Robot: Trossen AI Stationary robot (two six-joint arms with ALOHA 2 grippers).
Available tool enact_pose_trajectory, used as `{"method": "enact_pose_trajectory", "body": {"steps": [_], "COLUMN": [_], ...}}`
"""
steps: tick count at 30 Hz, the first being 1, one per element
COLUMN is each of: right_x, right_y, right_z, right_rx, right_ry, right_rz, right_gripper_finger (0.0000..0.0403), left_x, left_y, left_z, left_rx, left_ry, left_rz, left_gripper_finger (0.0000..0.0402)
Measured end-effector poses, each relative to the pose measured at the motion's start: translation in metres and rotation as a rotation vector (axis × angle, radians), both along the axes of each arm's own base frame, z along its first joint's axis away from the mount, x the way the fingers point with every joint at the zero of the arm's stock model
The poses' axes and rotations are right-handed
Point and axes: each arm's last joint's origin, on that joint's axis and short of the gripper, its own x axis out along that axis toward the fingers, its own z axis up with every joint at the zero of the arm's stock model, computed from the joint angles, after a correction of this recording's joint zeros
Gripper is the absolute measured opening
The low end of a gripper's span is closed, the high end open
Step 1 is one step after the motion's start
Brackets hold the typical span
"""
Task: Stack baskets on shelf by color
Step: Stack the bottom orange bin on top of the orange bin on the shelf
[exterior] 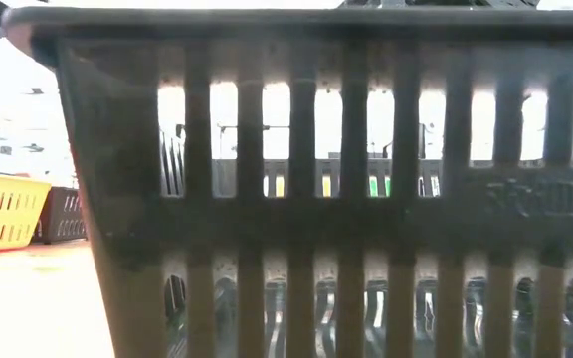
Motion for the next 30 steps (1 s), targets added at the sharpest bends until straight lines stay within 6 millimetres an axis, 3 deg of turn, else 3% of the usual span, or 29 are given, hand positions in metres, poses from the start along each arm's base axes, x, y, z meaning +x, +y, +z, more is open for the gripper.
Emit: {"method": "enact_pose_trajectory", "body": {"steps": [4, 9, 14, 21, 25, 30], "right_x": [0.0, 0.0, 0.0, 0.0, 0.0, 0.0], "right_y": [0.0, 0.0, 0.0, 0.0, 0.0, 0.0], "right_z": [-0.001, -0.005, -0.008, -0.008, -0.007, -0.006], "right_rx": [0.0, -0.002, -0.002, 0.005, 0.009, 0.009], "right_ry": [0.009, 0.049, 0.083, 0.081, 0.079, 0.06], "right_rz": [0.0, 0.0, 0.0, 0.001, 0.0, 0.0], "right_gripper_finger": [0.0043, 0.0043, 0.0043, 0.0043, 0.0043, 0.0043], "left_x": [0.006, 0.011, 0.016, 0.026, 0.026, 0.021], "left_y": [0.018, 0.027, 0.011, -0.015, -0.016, 0.002], "left_z": [-0.009, -0.04, -0.059, -0.053, -0.052, -0.053], "left_rx": [-0.02, -0.145, -0.401, -0.602, -0.59, -0.416], "left_ry": [0.006, 0.002, -0.066, -0.251, -0.272, -0.172], "left_rz": [-0.066, -0.067, -0.083, -0.14, -0.14, -0.098], "left_gripper_finger": [0.0127, 0.0127, 0.0127, 0.0127, 0.0127, 0.0127]}}
